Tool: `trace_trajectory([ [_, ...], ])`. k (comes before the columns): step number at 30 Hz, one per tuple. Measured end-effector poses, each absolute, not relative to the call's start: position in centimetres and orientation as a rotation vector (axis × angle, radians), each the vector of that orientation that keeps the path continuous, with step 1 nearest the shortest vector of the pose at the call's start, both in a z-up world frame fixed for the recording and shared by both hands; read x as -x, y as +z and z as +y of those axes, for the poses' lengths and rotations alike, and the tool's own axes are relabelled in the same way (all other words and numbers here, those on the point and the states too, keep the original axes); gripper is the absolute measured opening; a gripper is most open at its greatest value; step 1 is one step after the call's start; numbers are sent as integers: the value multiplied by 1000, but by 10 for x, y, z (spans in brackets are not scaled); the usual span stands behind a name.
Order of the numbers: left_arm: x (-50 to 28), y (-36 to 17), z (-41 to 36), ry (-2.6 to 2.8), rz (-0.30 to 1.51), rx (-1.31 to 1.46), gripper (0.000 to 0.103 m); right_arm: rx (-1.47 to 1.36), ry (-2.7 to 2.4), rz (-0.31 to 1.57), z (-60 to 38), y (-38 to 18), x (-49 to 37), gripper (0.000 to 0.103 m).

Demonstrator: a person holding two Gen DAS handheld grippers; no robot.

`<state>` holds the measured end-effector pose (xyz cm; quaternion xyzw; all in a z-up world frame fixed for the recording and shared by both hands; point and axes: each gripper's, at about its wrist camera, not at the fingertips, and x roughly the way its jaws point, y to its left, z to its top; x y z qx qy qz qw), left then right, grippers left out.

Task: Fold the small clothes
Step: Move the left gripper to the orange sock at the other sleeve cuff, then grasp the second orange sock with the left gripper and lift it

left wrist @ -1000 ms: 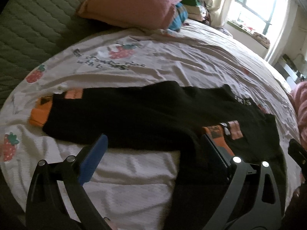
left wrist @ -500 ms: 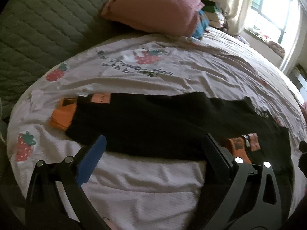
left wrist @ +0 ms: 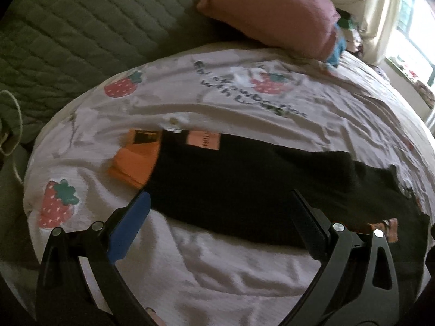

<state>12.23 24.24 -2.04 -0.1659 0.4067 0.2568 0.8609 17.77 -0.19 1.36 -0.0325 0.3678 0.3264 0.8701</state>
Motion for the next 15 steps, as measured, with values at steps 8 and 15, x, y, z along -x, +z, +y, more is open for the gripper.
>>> trace_trajectory([
  [8, -124, -41, 282, 614, 905, 422, 93, 105, 730, 797, 31, -1, -184, 99],
  [15, -124, -61, 315, 633, 937, 505, 93, 99, 769, 818, 51, -18, -186, 99],
])
